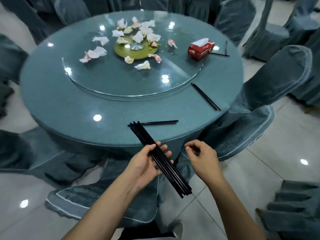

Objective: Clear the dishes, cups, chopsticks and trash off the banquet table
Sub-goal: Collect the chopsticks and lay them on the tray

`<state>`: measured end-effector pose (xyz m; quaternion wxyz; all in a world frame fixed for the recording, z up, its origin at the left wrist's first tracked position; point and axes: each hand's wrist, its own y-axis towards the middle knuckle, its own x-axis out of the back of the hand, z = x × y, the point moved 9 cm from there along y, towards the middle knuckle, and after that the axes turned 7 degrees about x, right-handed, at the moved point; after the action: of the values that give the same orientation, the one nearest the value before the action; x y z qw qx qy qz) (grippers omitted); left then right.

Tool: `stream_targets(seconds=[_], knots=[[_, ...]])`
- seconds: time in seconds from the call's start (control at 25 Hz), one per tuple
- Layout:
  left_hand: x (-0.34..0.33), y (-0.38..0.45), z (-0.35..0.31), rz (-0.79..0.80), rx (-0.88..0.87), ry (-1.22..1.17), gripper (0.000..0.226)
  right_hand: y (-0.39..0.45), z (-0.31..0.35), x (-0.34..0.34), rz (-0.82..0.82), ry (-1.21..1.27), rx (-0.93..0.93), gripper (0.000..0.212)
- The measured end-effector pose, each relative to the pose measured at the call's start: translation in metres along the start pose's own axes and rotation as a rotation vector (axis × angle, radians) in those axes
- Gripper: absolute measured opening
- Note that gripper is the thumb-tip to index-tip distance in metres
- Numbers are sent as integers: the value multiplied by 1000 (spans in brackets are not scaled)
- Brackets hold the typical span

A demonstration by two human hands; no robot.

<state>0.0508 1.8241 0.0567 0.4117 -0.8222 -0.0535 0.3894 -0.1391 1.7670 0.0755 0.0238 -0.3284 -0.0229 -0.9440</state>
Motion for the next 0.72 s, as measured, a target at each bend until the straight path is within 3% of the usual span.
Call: stream_targets(seconds=[0.72], knots=[[-23,55,-24,-72,-181,-285,19,112,-21,-24,291,-39,97,6]])
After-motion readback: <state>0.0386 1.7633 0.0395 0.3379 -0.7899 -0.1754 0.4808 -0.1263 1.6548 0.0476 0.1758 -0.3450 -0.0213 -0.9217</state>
